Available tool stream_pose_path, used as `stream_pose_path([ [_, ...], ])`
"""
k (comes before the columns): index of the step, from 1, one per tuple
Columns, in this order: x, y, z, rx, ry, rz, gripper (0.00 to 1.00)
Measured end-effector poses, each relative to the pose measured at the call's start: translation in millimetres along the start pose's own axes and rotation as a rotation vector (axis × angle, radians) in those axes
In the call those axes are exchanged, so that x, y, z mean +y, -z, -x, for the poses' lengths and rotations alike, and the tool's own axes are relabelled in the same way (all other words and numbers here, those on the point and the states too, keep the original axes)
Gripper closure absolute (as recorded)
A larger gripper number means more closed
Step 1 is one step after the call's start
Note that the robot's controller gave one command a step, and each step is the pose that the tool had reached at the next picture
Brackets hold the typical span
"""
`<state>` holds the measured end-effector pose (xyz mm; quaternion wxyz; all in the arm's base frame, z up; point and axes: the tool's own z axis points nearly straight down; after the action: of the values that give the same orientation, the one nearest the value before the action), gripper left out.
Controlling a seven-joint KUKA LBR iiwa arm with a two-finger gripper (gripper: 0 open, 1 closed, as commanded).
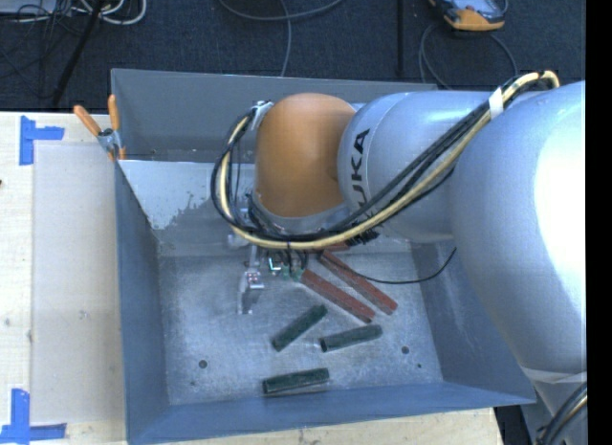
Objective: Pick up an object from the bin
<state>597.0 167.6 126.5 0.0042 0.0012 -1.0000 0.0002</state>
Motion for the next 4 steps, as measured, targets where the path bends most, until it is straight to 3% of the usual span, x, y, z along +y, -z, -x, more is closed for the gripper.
stream_pose_path([
  [1, -0.5, 4.5, 2.1, -0.007, -0.003, 0.001, 0.0],
  [2, -36.8, 2.9, -36.2, -0.007, 0.055, 0.0, 0.0],
  [3, -53.3, -5.8, -38.5, -0.005, 0.133, -0.001, 0.0],
  [4, -67.5, -51.4, -79.6, -0.021, 0.32, 0.002, 1.0],
])
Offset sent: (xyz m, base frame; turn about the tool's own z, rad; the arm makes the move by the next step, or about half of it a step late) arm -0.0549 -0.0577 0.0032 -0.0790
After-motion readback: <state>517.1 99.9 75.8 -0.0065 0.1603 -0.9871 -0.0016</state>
